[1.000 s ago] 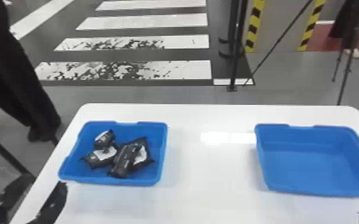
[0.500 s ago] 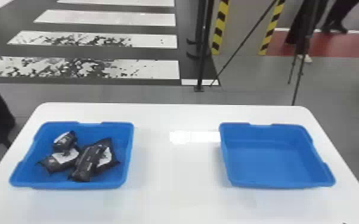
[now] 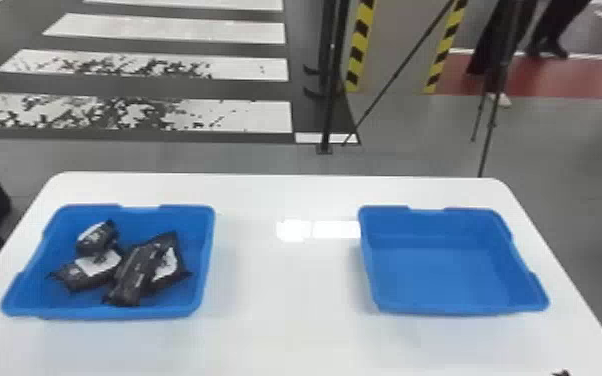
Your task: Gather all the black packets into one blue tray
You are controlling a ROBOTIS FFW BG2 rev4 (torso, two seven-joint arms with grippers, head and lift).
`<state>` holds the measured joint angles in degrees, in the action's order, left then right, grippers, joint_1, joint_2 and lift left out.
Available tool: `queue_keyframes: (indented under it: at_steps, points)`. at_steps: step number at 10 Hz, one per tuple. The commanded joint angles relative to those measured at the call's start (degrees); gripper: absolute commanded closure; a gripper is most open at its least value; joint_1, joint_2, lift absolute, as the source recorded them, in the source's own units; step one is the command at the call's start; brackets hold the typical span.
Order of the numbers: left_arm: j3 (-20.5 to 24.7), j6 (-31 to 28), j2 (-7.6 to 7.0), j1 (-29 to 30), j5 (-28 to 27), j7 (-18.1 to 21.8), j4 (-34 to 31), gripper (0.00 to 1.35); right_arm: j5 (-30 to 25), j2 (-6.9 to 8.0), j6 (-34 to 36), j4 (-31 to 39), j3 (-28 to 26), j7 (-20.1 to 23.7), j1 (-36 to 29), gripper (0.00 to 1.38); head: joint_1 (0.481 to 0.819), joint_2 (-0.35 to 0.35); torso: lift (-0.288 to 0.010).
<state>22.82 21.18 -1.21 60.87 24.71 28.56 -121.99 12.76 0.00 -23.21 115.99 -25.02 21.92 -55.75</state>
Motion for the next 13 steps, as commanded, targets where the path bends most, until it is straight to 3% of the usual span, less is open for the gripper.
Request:
queue_keyframes:
  at_steps: [1,13]
  points:
    - [-0.53,-0.64,-0.63,-0.54,-0.38,-0.08,0.00,0.27,0.04,0.05,0.00,0.09,0.00,0.06,0.21,0.14,0.695,-0.081,-0.110]
    - [-1.11,-2.33,-0.99,-1.95,-0.15,-0.08,0.43,0.27,0.38,0.05,0.00,-0.89,0.12,0.06,1.48,0.14,0.695,-0.101,-0.110]
